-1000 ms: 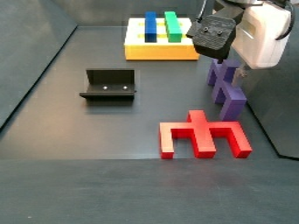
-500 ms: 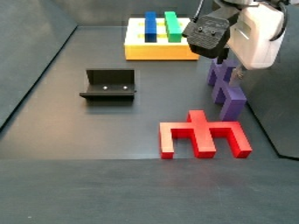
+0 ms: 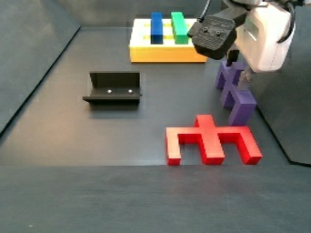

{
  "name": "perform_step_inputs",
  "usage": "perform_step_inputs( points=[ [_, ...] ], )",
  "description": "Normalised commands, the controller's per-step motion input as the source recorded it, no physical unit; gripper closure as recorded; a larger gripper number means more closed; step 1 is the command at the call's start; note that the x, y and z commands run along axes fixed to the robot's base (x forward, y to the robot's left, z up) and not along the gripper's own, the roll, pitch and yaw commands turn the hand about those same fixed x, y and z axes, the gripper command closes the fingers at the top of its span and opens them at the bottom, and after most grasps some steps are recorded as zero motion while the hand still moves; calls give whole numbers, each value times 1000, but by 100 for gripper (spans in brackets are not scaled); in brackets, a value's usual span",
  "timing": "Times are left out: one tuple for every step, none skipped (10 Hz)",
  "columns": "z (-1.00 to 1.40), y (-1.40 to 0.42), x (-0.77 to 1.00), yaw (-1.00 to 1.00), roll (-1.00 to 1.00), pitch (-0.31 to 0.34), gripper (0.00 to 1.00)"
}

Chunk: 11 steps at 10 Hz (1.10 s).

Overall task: Pick up the purple object. Move up. Move to above the board. Insert the purple object.
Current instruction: Pick up the purple object.

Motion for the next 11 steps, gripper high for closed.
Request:
perform_step_inputs(
  points=[
    [0, 0, 0, 0, 0, 0, 100],
    [0, 0, 0, 0, 0, 0, 100],
    [0, 0, 0, 0, 0, 0, 100],
    [0, 0, 0, 0, 0, 0, 100],
    [0, 0, 0, 0, 0, 0, 100],
    [0, 0, 0, 0, 0, 0, 100],
    [0, 0, 0, 0, 0, 0, 100],
    [0, 0, 0, 0, 0, 0, 100],
    [0, 0, 0, 0, 0, 0, 100],
    [0, 0, 0, 0, 0, 0, 100],
    [0, 0, 0, 0, 0, 0, 100]
  ],
)
